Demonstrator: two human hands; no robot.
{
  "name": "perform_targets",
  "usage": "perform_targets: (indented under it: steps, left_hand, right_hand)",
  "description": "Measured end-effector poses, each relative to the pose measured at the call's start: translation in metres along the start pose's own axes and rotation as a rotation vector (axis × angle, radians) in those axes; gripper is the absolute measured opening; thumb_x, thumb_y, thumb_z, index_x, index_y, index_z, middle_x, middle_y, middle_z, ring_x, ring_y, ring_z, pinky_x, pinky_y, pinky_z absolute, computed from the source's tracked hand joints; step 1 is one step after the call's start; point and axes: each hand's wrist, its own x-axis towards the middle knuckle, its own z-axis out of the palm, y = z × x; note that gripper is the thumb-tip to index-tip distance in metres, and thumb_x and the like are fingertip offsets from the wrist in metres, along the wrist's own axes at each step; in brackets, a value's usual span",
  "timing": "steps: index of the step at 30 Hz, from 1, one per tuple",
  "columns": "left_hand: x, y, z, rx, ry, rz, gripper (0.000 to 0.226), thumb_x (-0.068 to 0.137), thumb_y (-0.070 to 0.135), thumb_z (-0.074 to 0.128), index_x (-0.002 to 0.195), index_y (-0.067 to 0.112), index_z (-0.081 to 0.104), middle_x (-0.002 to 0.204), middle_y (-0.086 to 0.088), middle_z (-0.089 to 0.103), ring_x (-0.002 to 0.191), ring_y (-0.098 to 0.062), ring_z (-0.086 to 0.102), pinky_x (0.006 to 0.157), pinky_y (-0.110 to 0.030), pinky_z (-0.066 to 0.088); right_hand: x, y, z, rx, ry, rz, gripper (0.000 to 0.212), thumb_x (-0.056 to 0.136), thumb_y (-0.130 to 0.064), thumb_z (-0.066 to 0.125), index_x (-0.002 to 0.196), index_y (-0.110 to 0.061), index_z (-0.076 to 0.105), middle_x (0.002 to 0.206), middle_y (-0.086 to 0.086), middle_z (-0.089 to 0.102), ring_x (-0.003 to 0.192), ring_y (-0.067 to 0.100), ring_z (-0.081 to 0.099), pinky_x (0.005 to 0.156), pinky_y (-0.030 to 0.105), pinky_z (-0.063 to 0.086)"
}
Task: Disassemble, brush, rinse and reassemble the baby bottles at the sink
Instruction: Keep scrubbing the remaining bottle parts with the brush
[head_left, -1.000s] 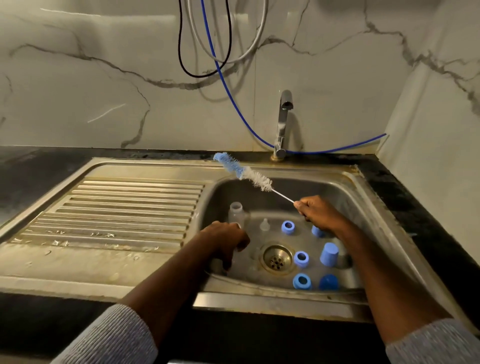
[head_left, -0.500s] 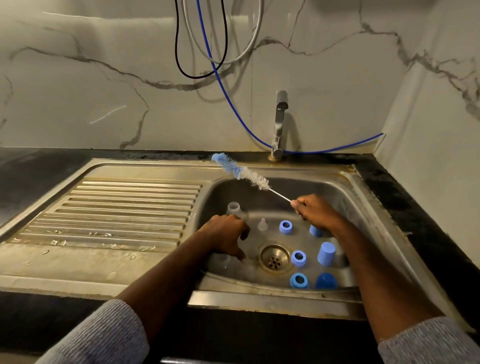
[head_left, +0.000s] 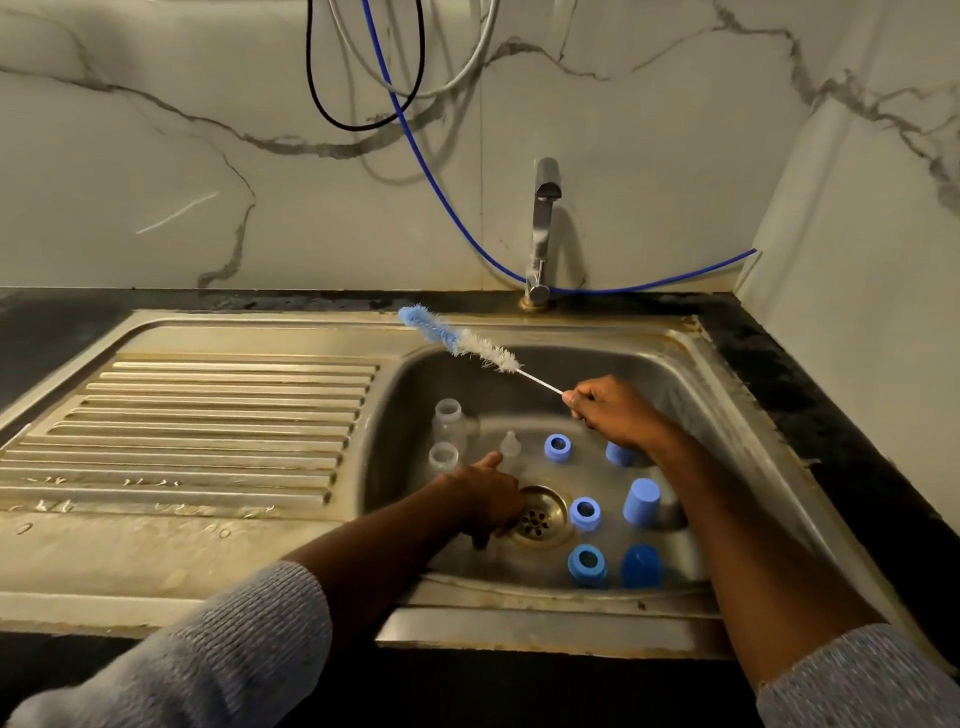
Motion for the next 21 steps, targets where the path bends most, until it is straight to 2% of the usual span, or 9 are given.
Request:
perform_targets:
  steps: [2, 4, 6, 8, 9, 11, 14, 18, 21]
  left_hand:
    - [-0.003, -0.005, 0.0, -0.073, 0.125, -0.006, 0.032, 0.09, 0.027, 0.072, 0.12, 0.019, 0.066, 0.129, -0.007, 0.062, 0.127, -0.024, 0.051, 0.116, -0.049, 0.022]
    - [-0.011, -0.018, -0.003, -0.315, 0.378, -0.038, 0.023, 0.091, 0.027, 0.069, 0.113, 0.021, 0.071, 0.117, -0.003, 0.067, 0.114, -0.02, 0.058, 0.106, -0.04, 0.038]
    - [-0.022, -0.034, -0.004, -0.744, 0.724, -0.128, 0.01, 0.087, 0.02, 0.071, 0.097, 0.019, 0.072, 0.097, 0.0, 0.07, 0.092, -0.016, 0.065, 0.088, -0.037, 0.053]
    - [-0.033, -0.044, -0.006, -1.235, 1.029, -0.245, 0.008, 0.084, 0.008, 0.073, 0.089, 0.01, 0.067, 0.086, -0.005, 0.07, 0.078, -0.015, 0.067, 0.071, -0.036, 0.057]
    - [-0.039, -0.047, -0.007, -1.494, 1.112, -0.275, 0.01, 0.084, 0.0, 0.072, 0.088, 0.004, 0.064, 0.086, -0.014, 0.07, 0.077, -0.02, 0.068, 0.067, -0.033, 0.056]
    - [-0.051, -0.05, -0.01, -1.917, 1.204, -0.242, 0.012, 0.084, -0.011, 0.065, 0.091, -0.003, 0.059, 0.092, -0.03, 0.067, 0.08, -0.033, 0.066, 0.066, -0.036, 0.053]
    - [-0.062, -0.06, -0.012, -2.333, 1.261, -0.093, 0.02, 0.091, -0.013, 0.051, 0.1, 0.003, 0.057, 0.097, -0.026, 0.066, 0.074, -0.026, 0.067, 0.067, -0.031, 0.053]
    - [-0.059, -0.07, -0.012, -2.57, 1.29, -0.013, 0.036, 0.096, -0.01, 0.045, 0.127, 0.004, 0.059, 0.106, -0.02, 0.072, 0.083, -0.024, 0.07, 0.076, -0.029, 0.06]
    - [-0.056, -0.068, -0.016, -2.64, 1.33, 0.008, 0.036, 0.094, -0.01, 0.053, 0.129, 0.0, 0.057, 0.11, -0.023, 0.071, 0.089, -0.023, 0.073, 0.079, -0.027, 0.061]
  right_hand:
    - [0.001, -0.002, 0.001, -0.006, -0.011, -0.001, 0.037, 0.101, -0.03, 0.056, 0.067, -0.017, 0.063, 0.056, -0.002, 0.054, 0.056, 0.012, 0.047, 0.062, 0.029, 0.04]
    - [0.0, -0.005, 0.0, 0.025, -0.005, -0.008, 0.034, 0.101, -0.026, 0.055, 0.07, -0.018, 0.065, 0.055, -0.007, 0.055, 0.056, 0.011, 0.048, 0.062, 0.028, 0.04]
    - [-0.001, -0.008, -0.001, 0.086, 0.008, -0.02, 0.028, 0.101, -0.021, 0.052, 0.078, -0.02, 0.068, 0.051, -0.013, 0.055, 0.053, 0.006, 0.046, 0.058, 0.024, 0.041]
    - [-0.003, -0.013, 0.0, 0.184, 0.011, -0.011, 0.027, 0.103, -0.02, 0.047, 0.085, -0.019, 0.067, 0.049, -0.012, 0.05, 0.049, 0.004, 0.042, 0.049, 0.019, 0.036]
    - [-0.003, -0.017, 0.0, 0.244, 0.008, -0.003, 0.027, 0.105, -0.02, 0.045, 0.086, -0.018, 0.065, 0.051, -0.01, 0.048, 0.048, 0.005, 0.04, 0.045, 0.018, 0.034]
    - [-0.005, -0.028, 0.003, 0.31, 0.003, 0.008, 0.029, 0.106, -0.018, 0.042, 0.084, -0.016, 0.061, 0.056, -0.005, 0.048, 0.051, 0.007, 0.039, 0.044, 0.015, 0.032]
    - [-0.011, -0.05, 0.005, 0.325, 0.013, 0.017, 0.027, 0.106, -0.016, 0.04, 0.085, -0.013, 0.057, 0.062, -0.007, 0.047, 0.053, 0.002, 0.04, 0.044, 0.009, 0.032]
    - [-0.017, -0.068, 0.013, 0.409, -0.02, 0.018, 0.031, 0.107, -0.023, 0.039, 0.079, -0.018, 0.052, 0.057, -0.008, 0.039, 0.046, 0.002, 0.031, 0.041, 0.012, 0.027]
    - [-0.02, -0.075, 0.02, 0.486, -0.038, 0.044, 0.033, 0.107, -0.031, 0.04, 0.079, -0.018, 0.05, 0.056, -0.009, 0.036, 0.045, 0.002, 0.029, 0.042, 0.014, 0.026]
